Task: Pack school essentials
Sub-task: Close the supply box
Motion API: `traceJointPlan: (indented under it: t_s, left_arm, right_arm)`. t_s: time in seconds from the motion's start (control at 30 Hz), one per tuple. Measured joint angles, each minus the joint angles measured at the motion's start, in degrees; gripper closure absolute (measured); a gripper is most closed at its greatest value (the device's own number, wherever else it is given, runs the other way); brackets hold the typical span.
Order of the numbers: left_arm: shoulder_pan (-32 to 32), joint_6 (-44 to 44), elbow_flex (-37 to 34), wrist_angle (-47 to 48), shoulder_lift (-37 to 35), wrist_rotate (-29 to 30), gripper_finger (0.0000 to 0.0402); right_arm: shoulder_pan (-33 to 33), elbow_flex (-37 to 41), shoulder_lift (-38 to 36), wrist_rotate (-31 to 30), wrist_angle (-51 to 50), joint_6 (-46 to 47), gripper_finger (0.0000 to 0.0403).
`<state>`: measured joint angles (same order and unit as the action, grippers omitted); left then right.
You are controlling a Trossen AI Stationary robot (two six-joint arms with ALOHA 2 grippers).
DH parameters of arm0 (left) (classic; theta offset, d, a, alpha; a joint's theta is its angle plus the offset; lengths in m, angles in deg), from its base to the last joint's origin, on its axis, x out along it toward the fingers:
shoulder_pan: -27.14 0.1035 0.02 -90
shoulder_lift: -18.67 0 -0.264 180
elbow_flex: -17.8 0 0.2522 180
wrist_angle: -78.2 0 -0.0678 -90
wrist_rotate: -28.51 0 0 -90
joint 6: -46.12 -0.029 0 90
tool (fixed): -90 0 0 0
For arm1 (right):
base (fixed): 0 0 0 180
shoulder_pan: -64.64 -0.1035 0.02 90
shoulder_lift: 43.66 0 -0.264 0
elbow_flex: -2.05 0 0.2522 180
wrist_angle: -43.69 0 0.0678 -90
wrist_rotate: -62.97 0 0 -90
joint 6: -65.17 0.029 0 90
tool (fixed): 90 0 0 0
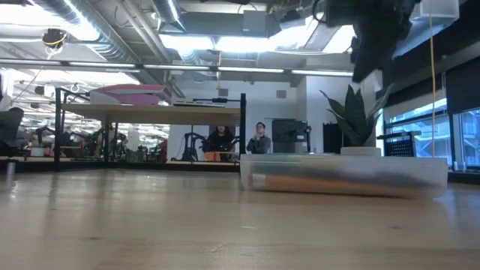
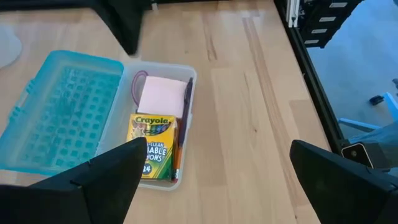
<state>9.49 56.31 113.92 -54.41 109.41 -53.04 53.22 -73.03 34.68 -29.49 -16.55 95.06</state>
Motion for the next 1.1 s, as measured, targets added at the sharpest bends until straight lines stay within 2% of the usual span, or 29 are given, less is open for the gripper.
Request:
traceJointPlan:
  t_s: [0.23,0.43,0.63,0.9,1.1]
  left_arm:
    - [0.0,2.9,0.0,0.2,0.0,0.0,0.0012]
    - [0.2,4.5,0.0,0.2,0.0,1.5,0.0012]
    - [0.2,4.5,0.0,0.2,0.0,4.5,0.0012]
    - [0.5,4.5,0.0,0.2,0.0,4.5,0.0012]
    - [2.0,4.7,0.0,0.2,0.0,4.6,0.0012]
  right_arm:
    - [3.0,0.2,-8.9,-6.7,-7.0,-0.1,0.0399]
    - [5.7,2.9,-14.2,-6.1,-9.5,-0.4,0.0388]
    - [8.5,5.6,-15.1,-5.9,-9.2,-2.3,0.0362]
    - [15.5,9.1,-14.9,-4.7,-7.2,-6.8,0.0292]
    - [20.0,9.2,-12.3,-3.9,-2.1,-24.6,0.0225]
